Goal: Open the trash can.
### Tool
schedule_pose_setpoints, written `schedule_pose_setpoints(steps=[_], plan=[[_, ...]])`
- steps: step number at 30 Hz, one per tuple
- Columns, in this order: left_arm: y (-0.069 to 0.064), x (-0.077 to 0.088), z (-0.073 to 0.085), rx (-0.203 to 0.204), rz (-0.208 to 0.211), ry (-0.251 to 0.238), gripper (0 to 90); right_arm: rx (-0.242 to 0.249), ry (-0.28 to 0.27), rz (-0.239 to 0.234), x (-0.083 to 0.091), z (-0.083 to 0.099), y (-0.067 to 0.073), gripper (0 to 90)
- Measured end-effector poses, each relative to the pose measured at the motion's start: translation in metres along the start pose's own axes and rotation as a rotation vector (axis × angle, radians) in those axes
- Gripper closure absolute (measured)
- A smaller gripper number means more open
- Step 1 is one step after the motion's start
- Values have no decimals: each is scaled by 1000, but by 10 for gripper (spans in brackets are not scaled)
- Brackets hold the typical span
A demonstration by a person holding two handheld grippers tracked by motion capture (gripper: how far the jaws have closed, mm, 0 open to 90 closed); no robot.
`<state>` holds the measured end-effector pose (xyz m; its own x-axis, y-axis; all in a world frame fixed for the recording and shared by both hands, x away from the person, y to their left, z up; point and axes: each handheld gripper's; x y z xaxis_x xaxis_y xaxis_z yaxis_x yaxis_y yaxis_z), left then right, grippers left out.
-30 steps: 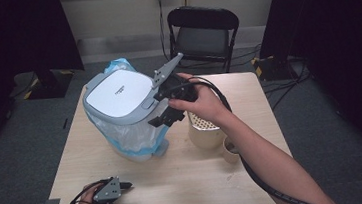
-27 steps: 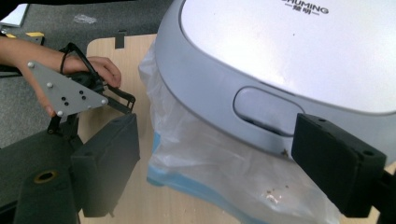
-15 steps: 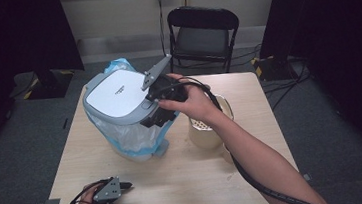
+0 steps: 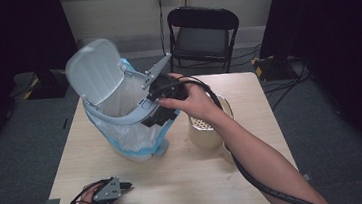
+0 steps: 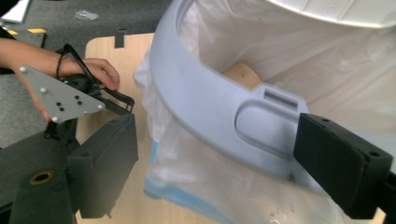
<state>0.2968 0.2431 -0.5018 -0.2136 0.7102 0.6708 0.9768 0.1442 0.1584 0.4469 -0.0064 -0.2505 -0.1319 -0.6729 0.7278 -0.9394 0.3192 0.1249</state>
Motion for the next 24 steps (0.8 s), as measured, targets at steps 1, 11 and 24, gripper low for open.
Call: schedule_pose_setpoints(steps=[1, 11, 24], plan=[[0, 0, 0, 0, 0, 0, 121, -1, 11, -4, 1, 0, -1, 146], [0, 0, 0, 1, 1, 0, 120, -3, -30, -9, 11, 15, -1, 145], [0, 0, 0, 1, 1, 0, 120, -24, -56, -20, 19, 48, 4, 144]])
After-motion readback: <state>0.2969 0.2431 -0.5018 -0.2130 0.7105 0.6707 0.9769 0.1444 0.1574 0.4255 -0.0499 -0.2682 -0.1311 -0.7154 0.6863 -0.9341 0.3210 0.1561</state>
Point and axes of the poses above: each handheld gripper's, and its own axes: x roughly backward along the jaws, z roughly out of its underside, y roughly to its left, and after that the axes turned 14 degrees about -x, right-handed
